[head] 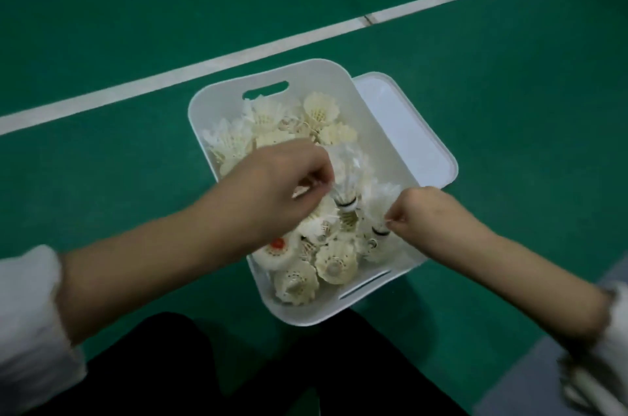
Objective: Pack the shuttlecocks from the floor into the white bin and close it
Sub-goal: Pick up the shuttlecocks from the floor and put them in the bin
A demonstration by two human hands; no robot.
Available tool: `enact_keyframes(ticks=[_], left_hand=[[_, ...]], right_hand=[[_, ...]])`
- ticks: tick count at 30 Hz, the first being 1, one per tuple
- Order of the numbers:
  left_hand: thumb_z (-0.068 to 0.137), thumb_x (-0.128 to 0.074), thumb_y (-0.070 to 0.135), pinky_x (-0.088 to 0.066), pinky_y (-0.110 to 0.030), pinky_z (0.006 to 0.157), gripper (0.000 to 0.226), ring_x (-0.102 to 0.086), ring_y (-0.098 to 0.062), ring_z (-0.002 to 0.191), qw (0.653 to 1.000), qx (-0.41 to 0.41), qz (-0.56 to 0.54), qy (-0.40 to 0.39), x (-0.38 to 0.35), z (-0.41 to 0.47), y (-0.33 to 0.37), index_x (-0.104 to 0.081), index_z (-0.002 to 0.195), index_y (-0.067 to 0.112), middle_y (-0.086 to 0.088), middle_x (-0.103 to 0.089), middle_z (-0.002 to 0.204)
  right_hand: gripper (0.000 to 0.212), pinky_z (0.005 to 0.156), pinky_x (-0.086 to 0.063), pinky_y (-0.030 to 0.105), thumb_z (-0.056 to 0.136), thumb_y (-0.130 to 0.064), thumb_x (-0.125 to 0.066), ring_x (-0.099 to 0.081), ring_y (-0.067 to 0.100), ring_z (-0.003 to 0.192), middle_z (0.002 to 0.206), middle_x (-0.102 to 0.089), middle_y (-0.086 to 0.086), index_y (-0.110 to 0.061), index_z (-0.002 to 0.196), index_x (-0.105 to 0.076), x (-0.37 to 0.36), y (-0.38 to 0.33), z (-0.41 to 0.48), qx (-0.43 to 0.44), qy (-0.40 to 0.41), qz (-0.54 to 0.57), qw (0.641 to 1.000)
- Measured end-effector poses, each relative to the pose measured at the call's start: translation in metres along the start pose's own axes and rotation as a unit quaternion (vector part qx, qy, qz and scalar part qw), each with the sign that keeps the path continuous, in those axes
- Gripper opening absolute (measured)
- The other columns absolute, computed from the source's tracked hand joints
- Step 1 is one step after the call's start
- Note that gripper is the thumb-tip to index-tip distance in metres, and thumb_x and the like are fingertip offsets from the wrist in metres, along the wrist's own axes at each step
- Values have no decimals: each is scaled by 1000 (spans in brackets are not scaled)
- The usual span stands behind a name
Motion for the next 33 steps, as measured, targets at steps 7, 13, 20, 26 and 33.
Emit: enact_keyframes(ticks=[7,13,20,26,33], left_hand=[[86,-58,13,-45,-30,69,2,-53,-11,75,999,-23,26,-34,-47,8,-11,-59,86,14,7,-54,82],[85,-54,19,-50,-35,68,9,-56,-14,75,999,-7,39,-29,-53,14,-20,-60,87,13,4,-56,84],[86,-50,18,-45,-25,58,11,-53,-14,70,986,-88,112,-81,-70,25,-9,-58,84,11,0,-57,83],[85,-57,5,-47,-27,63,8,-45,-12,71,933,-164,225,-226,-91,45,-17,-56,91,10,-1,-54,85],[92,-47,18,-42,-32,60,8,-51,-19,70,980,-9,145,-133,-106,34,-14,-52,89,12,-1,-53,85]], right_hand=[[27,90,-44,33,91,0,-42,-55,31,112,121,-58,18,0,115,-55,-50,4,39,54,-141,-109,983],[28,92,-43,33,91,-2,-45,-55,29,111,122,-56,16,-2,118,-53,-47,5,37,86,-154,-114,978],[22,79,-44,31,91,-18,-49,-59,21,93,104,-61,-1,-18,109,-62,28,14,0,106,145,70,981],[35,77,-39,27,91,-33,-51,-57,19,99,110,-59,-2,-18,122,-55,21,49,22,-42,207,196,958],[32,73,-51,38,96,-37,-39,-62,24,79,82,-69,3,-22,98,-67,-15,38,31,-54,145,353,923]])
Point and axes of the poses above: each hand's wrist, its own z-axis towards the middle knuckle, its own x-axis out of the back of the hand, y = z × x, the point moved 3 cm from there along z, towards the middle knuckle
